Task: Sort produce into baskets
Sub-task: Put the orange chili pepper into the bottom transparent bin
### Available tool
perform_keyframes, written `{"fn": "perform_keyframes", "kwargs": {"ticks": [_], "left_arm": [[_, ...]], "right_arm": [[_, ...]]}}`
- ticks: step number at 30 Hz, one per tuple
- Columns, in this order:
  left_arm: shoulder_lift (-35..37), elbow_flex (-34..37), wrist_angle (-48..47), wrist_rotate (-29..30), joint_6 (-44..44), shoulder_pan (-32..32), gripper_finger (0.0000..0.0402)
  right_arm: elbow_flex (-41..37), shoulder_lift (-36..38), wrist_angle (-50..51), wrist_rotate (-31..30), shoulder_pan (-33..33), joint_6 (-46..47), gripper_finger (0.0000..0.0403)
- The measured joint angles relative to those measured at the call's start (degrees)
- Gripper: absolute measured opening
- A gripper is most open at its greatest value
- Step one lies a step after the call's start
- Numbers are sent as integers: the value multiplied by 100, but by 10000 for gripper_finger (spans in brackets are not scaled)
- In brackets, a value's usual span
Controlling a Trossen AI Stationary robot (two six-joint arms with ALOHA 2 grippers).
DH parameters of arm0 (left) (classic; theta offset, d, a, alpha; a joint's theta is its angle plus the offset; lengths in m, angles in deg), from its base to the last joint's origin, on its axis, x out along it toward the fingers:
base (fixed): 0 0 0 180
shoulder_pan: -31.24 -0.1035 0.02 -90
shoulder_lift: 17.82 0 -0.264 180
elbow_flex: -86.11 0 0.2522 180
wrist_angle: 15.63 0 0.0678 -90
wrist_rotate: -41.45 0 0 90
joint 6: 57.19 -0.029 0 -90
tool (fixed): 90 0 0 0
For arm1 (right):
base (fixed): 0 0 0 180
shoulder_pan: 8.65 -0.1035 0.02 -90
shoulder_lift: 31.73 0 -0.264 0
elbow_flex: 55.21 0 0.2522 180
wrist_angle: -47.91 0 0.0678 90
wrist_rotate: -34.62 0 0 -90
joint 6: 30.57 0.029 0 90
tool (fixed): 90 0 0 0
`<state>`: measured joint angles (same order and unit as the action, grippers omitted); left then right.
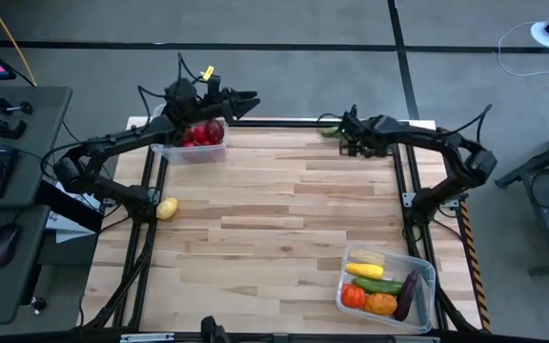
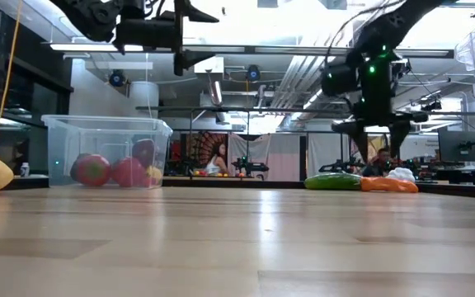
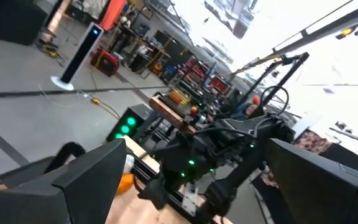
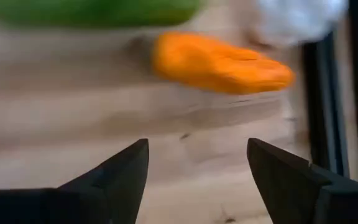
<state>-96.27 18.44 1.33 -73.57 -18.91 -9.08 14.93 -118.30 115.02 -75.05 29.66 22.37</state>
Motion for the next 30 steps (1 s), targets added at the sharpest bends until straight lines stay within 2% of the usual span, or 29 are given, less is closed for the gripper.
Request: {"fn": "perform_keyframes", "kwargs": {"ticks": [3,6,9,12,16,18,30], "left_arm": [[0,0,14,7,-135,-70,374],[0,0,50,4,-258,-98,374],[0,0,46,-10,-424,-98,374],[0,0,48,-11,-443,-98,374],[0,0,48,-9,-446,-98,374],[0,0,48,-7,-446,-98,374],[0,1,46,10,-448,-96,374]], "right_arm": [[0,-54,-159,-151,295,901,266],[2,-60,-392,-514,375,1325,260],[2,-74,-343,-792,372,1773,237],[2,-176,-74,-945,371,2256,178],[0,-423,137,-1224,295,2734,47],[0,-501,5,-1423,276,2844,15],[-2,-1191,-288,-1827,406,2849,2]]}}
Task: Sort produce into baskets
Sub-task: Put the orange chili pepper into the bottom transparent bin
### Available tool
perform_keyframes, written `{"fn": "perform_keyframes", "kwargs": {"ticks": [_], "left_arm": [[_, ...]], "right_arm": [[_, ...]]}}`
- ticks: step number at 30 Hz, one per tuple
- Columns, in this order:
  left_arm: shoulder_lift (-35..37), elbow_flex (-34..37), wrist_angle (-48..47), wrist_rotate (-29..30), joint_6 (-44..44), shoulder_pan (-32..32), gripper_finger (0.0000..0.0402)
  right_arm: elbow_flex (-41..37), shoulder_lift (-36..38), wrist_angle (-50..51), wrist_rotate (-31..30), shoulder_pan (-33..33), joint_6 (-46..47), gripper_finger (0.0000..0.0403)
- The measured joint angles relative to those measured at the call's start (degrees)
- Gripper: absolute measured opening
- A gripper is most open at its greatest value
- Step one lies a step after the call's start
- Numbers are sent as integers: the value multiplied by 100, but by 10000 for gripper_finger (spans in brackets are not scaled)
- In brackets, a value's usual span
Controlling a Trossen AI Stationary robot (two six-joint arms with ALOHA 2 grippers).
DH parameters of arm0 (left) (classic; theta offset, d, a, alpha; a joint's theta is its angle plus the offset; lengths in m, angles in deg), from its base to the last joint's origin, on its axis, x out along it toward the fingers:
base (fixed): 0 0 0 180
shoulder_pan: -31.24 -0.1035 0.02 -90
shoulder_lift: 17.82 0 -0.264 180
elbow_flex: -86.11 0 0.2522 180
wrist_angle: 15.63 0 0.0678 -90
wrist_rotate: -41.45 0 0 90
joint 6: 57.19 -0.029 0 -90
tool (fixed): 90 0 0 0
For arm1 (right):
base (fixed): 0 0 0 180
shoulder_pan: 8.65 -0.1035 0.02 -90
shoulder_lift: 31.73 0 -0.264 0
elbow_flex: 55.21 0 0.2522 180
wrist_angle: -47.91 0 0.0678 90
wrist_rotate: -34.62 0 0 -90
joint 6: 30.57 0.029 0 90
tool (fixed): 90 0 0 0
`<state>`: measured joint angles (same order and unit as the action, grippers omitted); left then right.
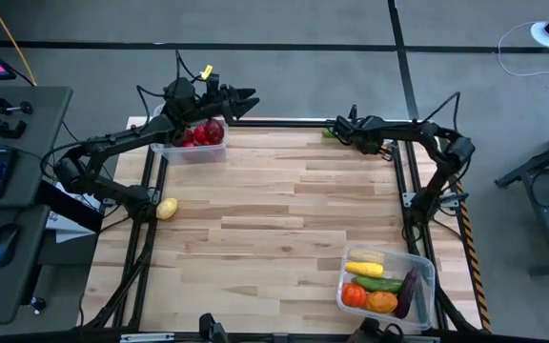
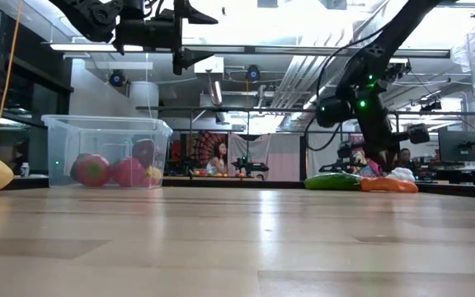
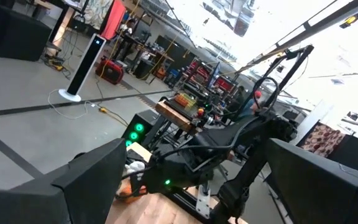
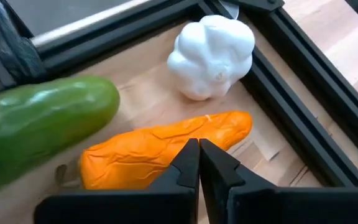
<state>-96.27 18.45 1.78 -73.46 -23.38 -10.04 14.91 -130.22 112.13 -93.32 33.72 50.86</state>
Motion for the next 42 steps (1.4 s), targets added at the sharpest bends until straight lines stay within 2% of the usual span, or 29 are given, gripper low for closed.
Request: {"fn": "perform_keyframes", "kwargs": {"ticks": [5,13,19,26,30,33,37,40,42], "left_arm": [[0,1,0,1,2,4,374],[0,1,-2,1,2,4,374],[0,1,-6,2,64,4,374],[0,1,-8,1,306,9,374],[0,1,-5,1,308,24,374],[0,4,-7,0,308,39,374],[0,4,-7,1,308,63,374],[0,4,-6,0,308,86,374],[0,4,-7,0,308,110,374]], "right_arm": [[0,-229,-183,2,2,-195,1],[0,-239,-303,220,-219,-1278,0],[-2,-241,-233,553,-664,-1870,0],[-2,-239,-250,968,-1358,-1883,0],[61,-211,-207,1094,-1802,-1714,0],[222,-12,57,744,-1972,-1126,0],[218,198,319,29,-1613,-35,0],[116,234,34,-337,-1217,396,0],[-34,218,-406,-367,-958,510,0]]}}
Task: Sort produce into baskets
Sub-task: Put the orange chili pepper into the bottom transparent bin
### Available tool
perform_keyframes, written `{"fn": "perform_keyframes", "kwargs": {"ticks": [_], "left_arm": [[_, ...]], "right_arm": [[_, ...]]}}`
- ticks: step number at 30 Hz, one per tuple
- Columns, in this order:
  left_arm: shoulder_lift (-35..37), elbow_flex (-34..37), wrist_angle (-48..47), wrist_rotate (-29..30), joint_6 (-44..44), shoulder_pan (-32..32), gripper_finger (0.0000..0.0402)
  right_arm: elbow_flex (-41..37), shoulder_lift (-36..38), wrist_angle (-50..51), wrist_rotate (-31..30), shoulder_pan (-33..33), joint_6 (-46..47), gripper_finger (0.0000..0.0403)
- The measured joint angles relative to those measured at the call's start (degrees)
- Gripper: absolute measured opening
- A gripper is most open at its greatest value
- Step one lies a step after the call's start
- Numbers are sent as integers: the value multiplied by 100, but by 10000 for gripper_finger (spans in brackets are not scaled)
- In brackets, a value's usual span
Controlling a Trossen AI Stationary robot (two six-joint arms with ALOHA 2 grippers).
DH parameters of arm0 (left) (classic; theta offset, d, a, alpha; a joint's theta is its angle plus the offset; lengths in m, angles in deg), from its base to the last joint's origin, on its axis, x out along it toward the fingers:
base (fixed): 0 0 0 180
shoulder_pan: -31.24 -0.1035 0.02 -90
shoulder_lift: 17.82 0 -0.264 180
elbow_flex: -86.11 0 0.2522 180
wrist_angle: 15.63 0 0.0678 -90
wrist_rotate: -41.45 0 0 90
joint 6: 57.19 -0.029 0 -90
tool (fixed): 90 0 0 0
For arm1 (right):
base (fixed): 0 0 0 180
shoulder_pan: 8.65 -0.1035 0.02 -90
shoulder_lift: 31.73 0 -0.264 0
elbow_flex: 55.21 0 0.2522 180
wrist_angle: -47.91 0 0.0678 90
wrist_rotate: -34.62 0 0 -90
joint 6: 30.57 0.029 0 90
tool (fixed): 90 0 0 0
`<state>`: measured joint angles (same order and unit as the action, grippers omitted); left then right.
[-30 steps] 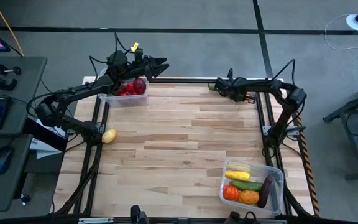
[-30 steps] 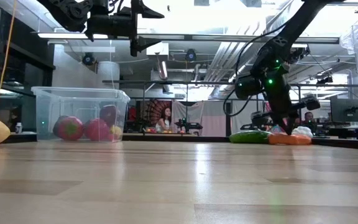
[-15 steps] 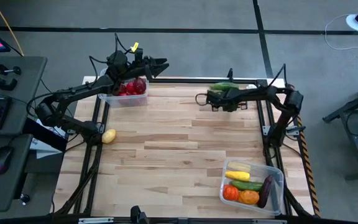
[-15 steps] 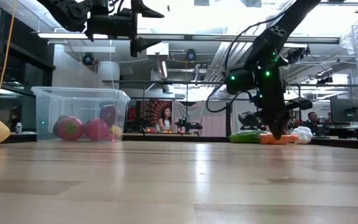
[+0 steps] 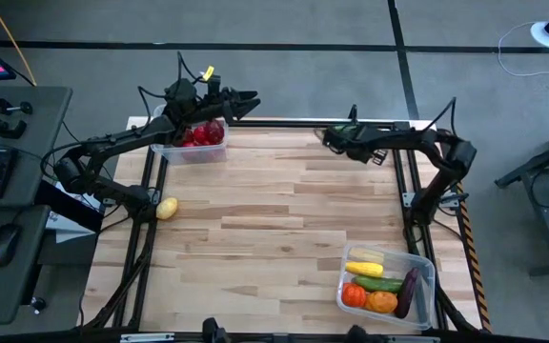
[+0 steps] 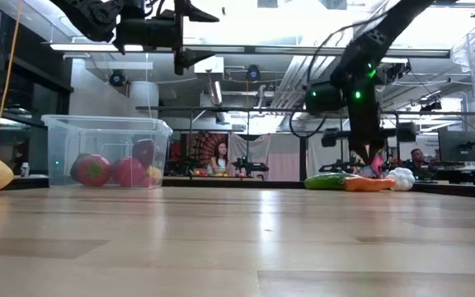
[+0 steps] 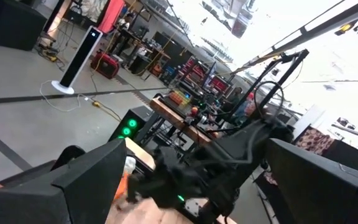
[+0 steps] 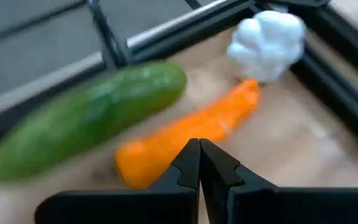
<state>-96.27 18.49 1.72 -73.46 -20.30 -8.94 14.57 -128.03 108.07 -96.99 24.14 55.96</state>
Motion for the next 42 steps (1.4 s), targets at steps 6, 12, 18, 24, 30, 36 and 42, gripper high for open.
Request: {"fn": "perform_keyframes", "kwargs": {"ticks": [6,12,18,24,30,36,42], "left_arm": [[0,0,2,-1,-2,52,374],[0,0,0,-1,-51,52,374],[0,0,-1,-1,-52,52,374],[0,0,-2,-4,-55,52,374],[0,0,-1,-4,5,54,374],[0,0,-2,-6,56,54,374],[0,0,-4,-206,342,105,374]], "right_arm": [[-286,-12,-1173,-198,488,-232,0],[-290,-150,-1115,8,754,-578,0],[-288,-364,-1048,470,822,-1047,0],[-269,-315,-953,889,543,-1640,0],[-273,-109,-936,1571,-111,-1889,0],[-286,57,-1233,2205,-1080,-1833,0],[-299,84,-2347,2796,-2018,-1827,0]]}}
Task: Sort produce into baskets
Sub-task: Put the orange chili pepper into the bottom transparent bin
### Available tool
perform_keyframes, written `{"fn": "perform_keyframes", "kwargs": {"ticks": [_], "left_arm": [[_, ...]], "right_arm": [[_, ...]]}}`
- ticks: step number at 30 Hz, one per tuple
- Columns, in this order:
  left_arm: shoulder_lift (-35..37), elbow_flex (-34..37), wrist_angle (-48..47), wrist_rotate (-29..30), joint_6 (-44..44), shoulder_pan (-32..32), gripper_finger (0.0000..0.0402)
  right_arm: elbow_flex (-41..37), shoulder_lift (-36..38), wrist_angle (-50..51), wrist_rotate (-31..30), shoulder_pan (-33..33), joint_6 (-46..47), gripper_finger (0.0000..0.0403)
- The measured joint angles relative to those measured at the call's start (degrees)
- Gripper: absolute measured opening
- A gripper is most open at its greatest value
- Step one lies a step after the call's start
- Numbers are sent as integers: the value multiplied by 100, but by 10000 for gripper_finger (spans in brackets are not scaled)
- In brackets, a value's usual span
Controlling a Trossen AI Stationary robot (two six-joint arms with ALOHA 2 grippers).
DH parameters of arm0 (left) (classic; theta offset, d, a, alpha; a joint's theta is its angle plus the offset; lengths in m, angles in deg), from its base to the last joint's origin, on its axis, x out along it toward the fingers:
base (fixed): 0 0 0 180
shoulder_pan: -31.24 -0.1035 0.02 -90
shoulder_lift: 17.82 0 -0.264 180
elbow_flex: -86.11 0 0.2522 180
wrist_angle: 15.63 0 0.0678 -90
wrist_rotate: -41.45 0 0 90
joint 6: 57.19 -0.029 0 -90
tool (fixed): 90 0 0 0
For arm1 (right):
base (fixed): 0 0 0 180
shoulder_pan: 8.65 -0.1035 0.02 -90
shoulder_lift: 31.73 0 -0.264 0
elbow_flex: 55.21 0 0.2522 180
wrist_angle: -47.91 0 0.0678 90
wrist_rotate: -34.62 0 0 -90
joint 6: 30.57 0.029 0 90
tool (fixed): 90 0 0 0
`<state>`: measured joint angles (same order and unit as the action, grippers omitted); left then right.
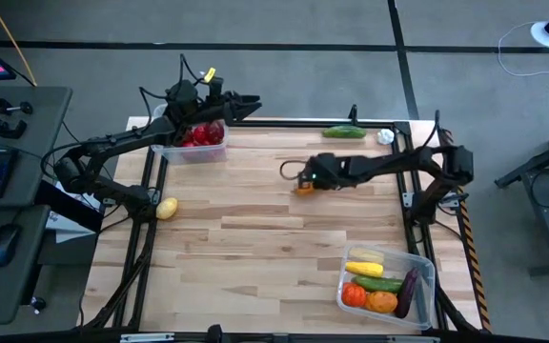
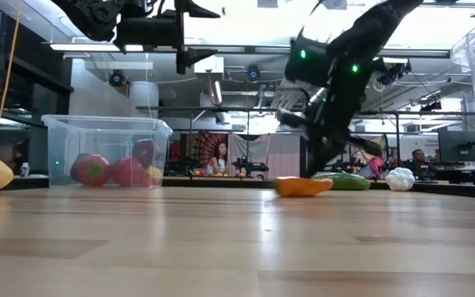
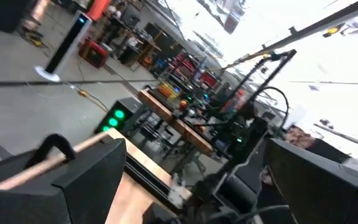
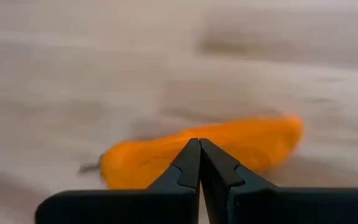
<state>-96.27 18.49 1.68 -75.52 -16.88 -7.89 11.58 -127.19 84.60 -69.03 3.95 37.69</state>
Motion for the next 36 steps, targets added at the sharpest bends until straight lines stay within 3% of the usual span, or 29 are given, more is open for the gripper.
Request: {"fn": "perform_keyframes", "kwargs": {"ticks": [5,8,13,18,21,24,30,32,36], "left_arm": [[0,0,2,-165,272,169,374],[0,0,5,-165,460,322,374],[0,0,11,-163,781,620,374],[0,0,342,-148,1031,884,374],[9,0,847,-149,1234,935,374],[152,-16,1219,-147,1347,855,374],[751,-105,1073,-405,968,518,374],[980,-105,813,-536,864,442,374],[1409,-105,161,-775,470,380,374]], "right_arm": [[-2,377,-605,-181,-378,-451,0],[-2,890,-705,-206,-372,-1286,0],[4,1713,-779,248,-224,-2960,0],[4,1974,-775,902,-65,-4198,11],[4,1901,-888,1352,-95,-4973,55],[4,1776,-1221,1760,-214,-5415,127],[15,1402,-1264,1715,-414,-5720,276],[15,1229,-1243,1711,-470,-5849,305],[15,808,-1190,1490,-557,-7196,324]]}}
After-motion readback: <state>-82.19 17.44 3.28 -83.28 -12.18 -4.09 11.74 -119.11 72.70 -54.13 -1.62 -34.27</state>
